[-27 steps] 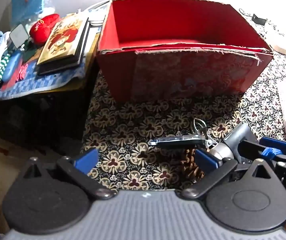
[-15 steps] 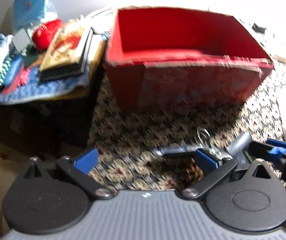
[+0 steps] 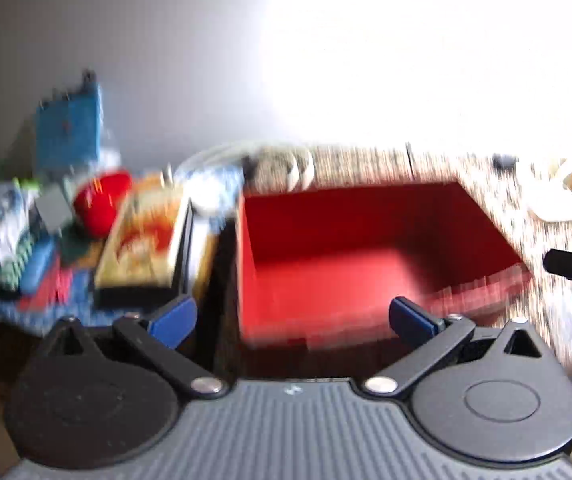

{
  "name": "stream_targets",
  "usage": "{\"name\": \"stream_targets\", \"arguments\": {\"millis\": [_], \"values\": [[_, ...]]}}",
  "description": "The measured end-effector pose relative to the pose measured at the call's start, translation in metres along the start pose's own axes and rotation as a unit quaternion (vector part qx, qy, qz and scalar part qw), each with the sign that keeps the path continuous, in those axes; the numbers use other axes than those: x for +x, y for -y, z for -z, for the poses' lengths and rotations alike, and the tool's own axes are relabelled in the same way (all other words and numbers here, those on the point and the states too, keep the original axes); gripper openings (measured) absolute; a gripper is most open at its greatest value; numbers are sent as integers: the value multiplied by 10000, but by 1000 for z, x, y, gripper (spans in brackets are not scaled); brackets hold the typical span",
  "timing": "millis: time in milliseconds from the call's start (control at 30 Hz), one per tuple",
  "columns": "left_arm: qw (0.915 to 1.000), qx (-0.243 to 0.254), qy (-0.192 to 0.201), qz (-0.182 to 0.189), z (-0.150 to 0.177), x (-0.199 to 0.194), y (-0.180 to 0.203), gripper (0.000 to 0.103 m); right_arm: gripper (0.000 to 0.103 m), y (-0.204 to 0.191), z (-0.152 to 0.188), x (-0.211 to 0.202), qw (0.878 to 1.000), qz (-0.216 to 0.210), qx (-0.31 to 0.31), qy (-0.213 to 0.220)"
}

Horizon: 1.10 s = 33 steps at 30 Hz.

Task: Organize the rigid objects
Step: 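Move the right gripper down toward the pine cone beside the red box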

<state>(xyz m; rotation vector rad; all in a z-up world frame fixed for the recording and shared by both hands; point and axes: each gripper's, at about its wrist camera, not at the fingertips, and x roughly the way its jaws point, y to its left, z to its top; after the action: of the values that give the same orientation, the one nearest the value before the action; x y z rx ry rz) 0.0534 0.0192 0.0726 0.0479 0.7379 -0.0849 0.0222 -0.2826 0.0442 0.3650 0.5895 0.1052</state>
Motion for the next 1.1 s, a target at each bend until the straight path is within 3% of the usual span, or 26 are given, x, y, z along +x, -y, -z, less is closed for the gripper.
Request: {"name": "stream_targets", "arguments": {"millis": [100, 167, 300, 433, 567, 667, 867, 1100], "values": [[9965, -500, 663, -104, -15, 5, -14, 102, 34, -1, -18, 14, 9956, 389, -317, 795], [9909, -778, 1007, -427, -25, 11, -20, 102, 34, 5, -35, 24, 9883, 569, -427, 1350], [9835, -989, 1031, -1112, -43, 44, -31, 102, 34, 12, -53, 63, 9775, 1131, -664, 1652], [9777, -779, 775, -1787, -38, 83, -42, 102, 33, 26, -57, 107, 9759, 1507, -762, 1378], [9826, -1138, 128, -1459, -22, 126, -56, 102, 33, 31, -43, 136, 9829, 1443, -561, 999], [9837, -1310, -142, -1222, -19, 141, -59, 102, 33, 26, -47, 140, 9861, 1321, -401, 926], [9858, -1260, -244, -1084, -18, 137, -51, 102, 33, 34, -42, 138, 9919, 1093, -146, 634], [9909, -942, -197, -946, -10, 114, -36, 102, 33, 49, -31, 105, 9916, 1121, 98, 644]]}}
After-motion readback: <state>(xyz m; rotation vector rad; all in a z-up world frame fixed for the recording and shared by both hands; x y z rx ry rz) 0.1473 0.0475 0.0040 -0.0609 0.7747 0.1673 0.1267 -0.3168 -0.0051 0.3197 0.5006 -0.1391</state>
